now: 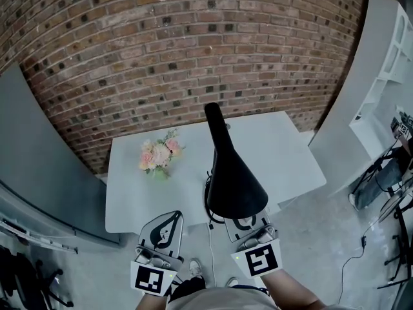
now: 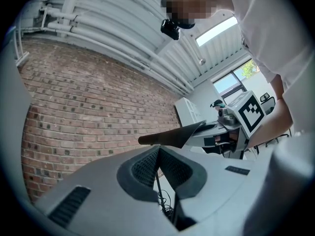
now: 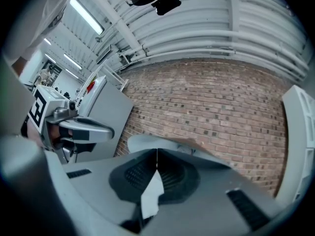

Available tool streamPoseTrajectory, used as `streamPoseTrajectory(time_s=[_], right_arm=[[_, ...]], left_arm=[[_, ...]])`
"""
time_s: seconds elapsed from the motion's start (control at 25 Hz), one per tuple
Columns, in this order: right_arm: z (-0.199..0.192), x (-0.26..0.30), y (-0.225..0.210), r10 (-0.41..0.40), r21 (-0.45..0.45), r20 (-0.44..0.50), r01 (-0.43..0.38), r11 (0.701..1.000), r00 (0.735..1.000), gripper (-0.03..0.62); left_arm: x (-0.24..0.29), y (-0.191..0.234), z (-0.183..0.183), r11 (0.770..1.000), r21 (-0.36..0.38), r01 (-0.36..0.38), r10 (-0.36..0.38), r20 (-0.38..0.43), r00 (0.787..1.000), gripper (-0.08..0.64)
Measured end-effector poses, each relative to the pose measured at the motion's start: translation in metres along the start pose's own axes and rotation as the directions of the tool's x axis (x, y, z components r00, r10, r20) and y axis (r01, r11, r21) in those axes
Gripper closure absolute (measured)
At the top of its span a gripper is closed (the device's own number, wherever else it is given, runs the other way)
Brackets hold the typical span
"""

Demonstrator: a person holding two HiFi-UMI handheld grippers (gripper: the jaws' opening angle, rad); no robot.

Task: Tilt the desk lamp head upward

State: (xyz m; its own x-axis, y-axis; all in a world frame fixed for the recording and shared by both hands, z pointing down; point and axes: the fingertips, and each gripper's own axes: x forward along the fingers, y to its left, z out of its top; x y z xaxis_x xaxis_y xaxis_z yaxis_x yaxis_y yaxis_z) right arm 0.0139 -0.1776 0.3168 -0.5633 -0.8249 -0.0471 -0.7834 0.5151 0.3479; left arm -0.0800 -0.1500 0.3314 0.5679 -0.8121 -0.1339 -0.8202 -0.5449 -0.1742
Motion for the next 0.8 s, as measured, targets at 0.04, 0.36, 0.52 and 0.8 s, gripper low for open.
streamPoseTrajectory(time_s=[0.04,0.36,0.52,0.8], right_arm=[[-0.001,-0.002,0.001,0.001,0.006,-0.003,-0.001,1.0,1.0,0.574],[-0.016,-0.021,0.014,0.021,0.046,-0.025,-0.019,0.999,0.999,0.574],[-0.02,-0.035,0.019,0.035,0.043,-0.031,-0.034,0.999,0.999,0.574],[-0.027,-0.06,0.018,0.049,0.043,-0.048,-0.047,0.998,0.998,0.574]], left_arm=[[-0.002,-0.001,-0.001,1.0,0.0,-0.001,0.001,-0.005,1.0,0.552],[-0.016,-0.015,-0.007,1.0,-0.01,-0.017,0.017,-0.038,0.999,0.552],[-0.025,-0.026,-0.013,0.999,-0.017,-0.031,0.03,-0.058,0.998,0.552],[-0.036,-0.045,-0.015,0.998,-0.014,-0.053,0.052,-0.079,0.996,0.552]])
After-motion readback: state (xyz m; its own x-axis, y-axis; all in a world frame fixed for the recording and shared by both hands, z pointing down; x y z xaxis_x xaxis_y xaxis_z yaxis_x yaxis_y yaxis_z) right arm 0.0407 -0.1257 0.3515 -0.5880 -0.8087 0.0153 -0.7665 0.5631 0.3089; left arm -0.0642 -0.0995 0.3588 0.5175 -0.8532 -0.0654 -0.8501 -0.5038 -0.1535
